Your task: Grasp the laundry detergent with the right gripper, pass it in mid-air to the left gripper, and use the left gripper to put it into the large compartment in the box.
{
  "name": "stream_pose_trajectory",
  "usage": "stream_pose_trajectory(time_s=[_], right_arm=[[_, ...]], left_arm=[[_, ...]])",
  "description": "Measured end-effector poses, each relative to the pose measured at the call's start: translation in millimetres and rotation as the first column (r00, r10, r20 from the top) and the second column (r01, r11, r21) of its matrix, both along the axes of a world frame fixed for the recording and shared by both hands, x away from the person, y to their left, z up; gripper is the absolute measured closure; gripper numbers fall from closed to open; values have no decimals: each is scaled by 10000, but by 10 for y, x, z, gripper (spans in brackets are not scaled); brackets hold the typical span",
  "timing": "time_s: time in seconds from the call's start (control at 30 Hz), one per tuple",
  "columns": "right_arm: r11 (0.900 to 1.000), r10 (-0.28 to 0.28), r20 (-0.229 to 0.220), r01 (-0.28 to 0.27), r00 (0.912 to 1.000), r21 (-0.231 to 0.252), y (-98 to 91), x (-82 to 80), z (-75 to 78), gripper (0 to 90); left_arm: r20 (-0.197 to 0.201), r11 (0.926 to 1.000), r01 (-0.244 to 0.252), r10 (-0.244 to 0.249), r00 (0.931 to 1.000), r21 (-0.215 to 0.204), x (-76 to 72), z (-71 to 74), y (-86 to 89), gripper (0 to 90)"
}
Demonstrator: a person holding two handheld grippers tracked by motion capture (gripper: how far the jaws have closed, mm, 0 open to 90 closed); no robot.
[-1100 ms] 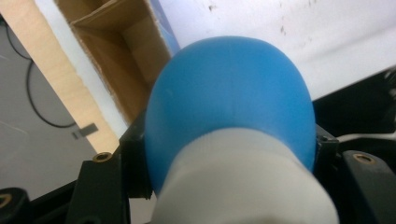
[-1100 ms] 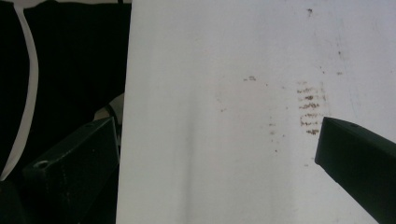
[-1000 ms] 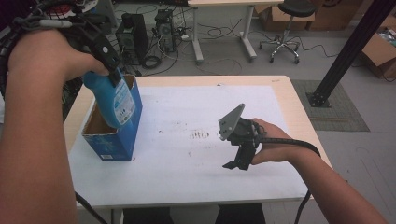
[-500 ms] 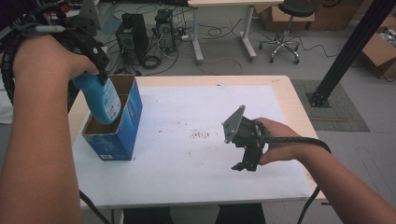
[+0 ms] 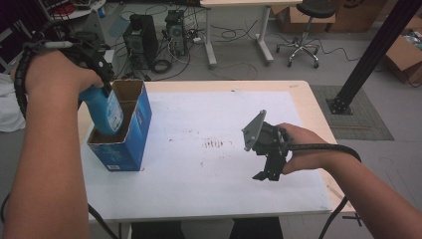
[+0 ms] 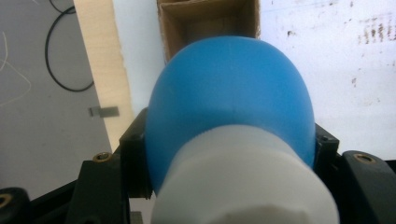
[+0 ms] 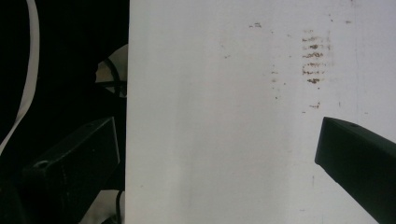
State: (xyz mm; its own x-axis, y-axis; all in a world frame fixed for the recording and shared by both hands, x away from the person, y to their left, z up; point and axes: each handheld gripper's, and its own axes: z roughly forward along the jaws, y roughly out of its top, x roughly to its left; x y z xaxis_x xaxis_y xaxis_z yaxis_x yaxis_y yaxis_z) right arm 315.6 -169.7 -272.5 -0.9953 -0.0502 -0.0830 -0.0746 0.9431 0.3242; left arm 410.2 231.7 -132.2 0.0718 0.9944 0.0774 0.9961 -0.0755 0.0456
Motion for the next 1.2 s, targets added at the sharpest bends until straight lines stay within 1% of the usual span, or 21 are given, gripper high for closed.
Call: stream_pose_trajectory(time_s=[0.07,0.1,0.13,0.23,0.4,0.43,0.47,0.53,0.6,0.63,0.7,0.77,0.83,0.87,0.9,1.0,1.03,1.1,1.13,1.17,1.2], right_arm=[[10000,-26,3,26,10000,27,-8,-2,13,0],[10000,-26,3,26,10000,27,-8,-2,13,0],[10000,-33,7,33,10000,11,-15,-1,21,0],[10000,-38,19,38,10000,-16,-22,-5,27,0],[10000,-63,32,63,10000,-33,-37,-5,33,0],[10000,-63,32,63,10000,-33,-37,-5,33,0],[10000,-75,19,75,10000,-44,-44,-8,30,0],[9999,-98,-4,98,10000,-86,-51,-11,23,0],[9999,-90,4,90,10000,-128,-57,-10,15,0],[9999,-110,-14,110,9999,-129,-58,-12,9,0],[9998,-110,-12,110,9999,-163,-59,-14,4,0],[9998,-112,-19,112,9999,-167,-59,-15,5,0],[9998,-96,5,96,10000,-172,-56,-16,10,0],[9998,-96,18,97,10000,-154,-52,-17,17,0],[9998,-96,18,97,10000,-154,-52,-17,17,0],[9999,-95,26,95,10000,-92,-49,-13,21,0],[9999,-101,22,101,9999,-115,-48,-11,19,0],[9999,-99,32,99,9999,-128,-48,-10,19,0],[9999,-101,43,102,9999,-132,-46,-7,13,0],[9999,-101,43,102,9999,-132,-46,-7,13,0],[9999,-101,34,102,9999,-131,-44,-5,8,0]], left_arm=[[-18,10000,9,-9,10000,-56,15,-64,3,380],[-18,10000,9,-9,10000,-56,15,-64,3,380],[-80,10000,4,-4,10000,-60,26,-134,-3,379],[-138,9999,103,-103,9999,27,48,-238,-7,379],[-296,10000,71,-71,9995,-19,76,-410,9,379],[-296,10000,71,-71,9995,-19,76,-410,9,379],[-374,10000,84,-85,9993,-38,85,-477,19,379],[-392,10000,87,-88,9992,-19,93,-541,28,379],[-441,10000,75,-75,9990,1,101,-601,35,379],[-441,10000,75,-75,9990,1,101,-601,35,379],[-505,10000,64,-66,9987,-41,111,-686,43,379],[-504,10000,57,-61,9987,-79,114,-714,45,379],[-550,9999,97,-103,9984,-125,121,-769,51,379],[-549,9998,125,-132,9984,-120,126,-822,51,379],[-549,9998,125,-132,9984,-120,126,-822,51,379],[-413,9998,182,-182,9990,-7,134,-895,40,379],[-415,9999,147,-145,9990,49,142,-951,36,379],[-431,9999,116,-113,9990,62,147,-984,37,379],[-527,9999,94,-92,9986,35,157,-1045,43,379],[-527,9999,94,-92,9986,35,157,-1045,43,379],[-574,10000,92,-92,9983,-11,166,-1103,53,379]])
